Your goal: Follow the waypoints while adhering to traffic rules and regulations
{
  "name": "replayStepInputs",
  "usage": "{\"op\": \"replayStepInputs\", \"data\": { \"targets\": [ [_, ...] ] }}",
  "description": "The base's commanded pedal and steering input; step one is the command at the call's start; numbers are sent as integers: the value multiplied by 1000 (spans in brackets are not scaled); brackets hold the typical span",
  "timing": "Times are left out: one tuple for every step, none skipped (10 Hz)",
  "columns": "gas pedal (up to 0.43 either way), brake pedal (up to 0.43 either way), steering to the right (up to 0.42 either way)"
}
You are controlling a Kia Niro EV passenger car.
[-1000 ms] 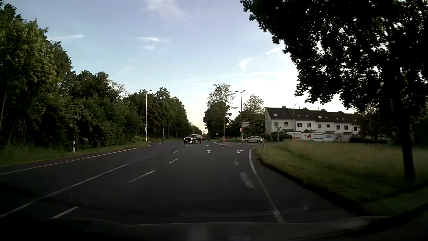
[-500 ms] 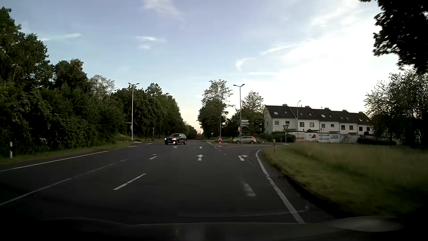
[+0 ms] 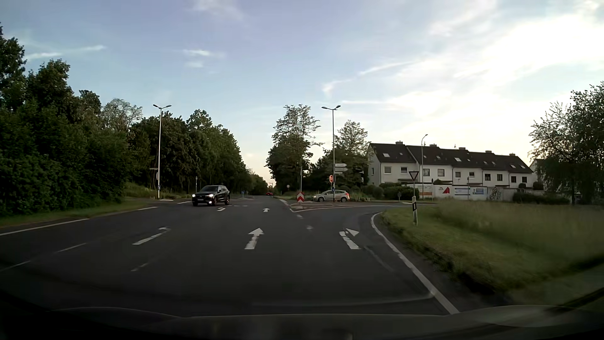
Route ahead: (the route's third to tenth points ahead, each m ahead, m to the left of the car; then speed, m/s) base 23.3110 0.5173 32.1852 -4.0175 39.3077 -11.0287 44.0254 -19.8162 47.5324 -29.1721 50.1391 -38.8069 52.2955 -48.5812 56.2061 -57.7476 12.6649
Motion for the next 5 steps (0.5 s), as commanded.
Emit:
{"op": "replayStepInputs", "data": {
  "targets": [
    [0, 238, 37],
    [0, 250, 40],
    [0, 244, 41],
    [0, 244, 41],
    [0, 244, 40]
  ]
}}
